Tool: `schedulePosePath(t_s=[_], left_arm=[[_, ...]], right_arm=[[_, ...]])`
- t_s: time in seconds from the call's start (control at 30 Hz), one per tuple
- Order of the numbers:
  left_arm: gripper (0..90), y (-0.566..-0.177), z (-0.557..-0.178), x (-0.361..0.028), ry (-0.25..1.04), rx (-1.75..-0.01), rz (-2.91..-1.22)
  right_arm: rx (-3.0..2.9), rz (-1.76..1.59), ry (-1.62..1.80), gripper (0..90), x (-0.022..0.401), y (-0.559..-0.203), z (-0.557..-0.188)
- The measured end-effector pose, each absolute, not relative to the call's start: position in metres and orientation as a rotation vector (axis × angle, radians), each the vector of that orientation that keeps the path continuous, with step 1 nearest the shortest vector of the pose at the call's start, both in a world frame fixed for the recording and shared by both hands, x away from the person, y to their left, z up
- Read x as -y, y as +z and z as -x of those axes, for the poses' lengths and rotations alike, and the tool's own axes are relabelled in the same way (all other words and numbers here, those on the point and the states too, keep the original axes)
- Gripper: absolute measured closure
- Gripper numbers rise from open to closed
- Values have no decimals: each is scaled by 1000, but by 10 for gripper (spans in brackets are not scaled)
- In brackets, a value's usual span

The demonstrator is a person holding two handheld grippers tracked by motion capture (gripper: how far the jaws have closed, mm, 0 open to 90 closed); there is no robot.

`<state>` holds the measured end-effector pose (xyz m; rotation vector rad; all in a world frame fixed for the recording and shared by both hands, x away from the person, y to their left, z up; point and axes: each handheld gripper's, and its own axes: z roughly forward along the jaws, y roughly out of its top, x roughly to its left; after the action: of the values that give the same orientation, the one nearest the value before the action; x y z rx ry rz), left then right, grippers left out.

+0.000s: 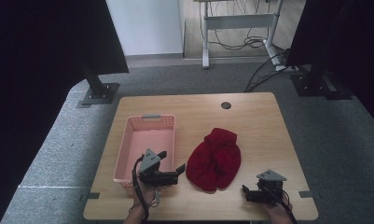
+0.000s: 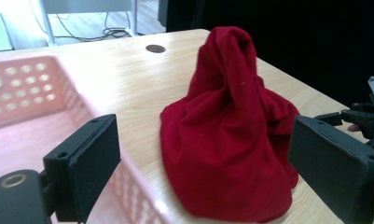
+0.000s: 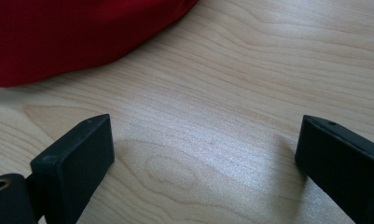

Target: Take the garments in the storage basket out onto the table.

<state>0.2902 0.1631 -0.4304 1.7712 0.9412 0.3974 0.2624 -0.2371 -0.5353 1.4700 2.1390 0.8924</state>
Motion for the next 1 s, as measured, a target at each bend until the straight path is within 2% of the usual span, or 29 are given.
schedulePosePath(t_s=[0.53,1.0], left_arm=[[91,-456,-260,-222,449,-1002,-1749],[90,-468,-252,-238,459,-1038,-1752]], right_arm=[[-2138,-1470,892,42,237,-535,-262],[-2138,-1472,892,41,237,-535,-263]])
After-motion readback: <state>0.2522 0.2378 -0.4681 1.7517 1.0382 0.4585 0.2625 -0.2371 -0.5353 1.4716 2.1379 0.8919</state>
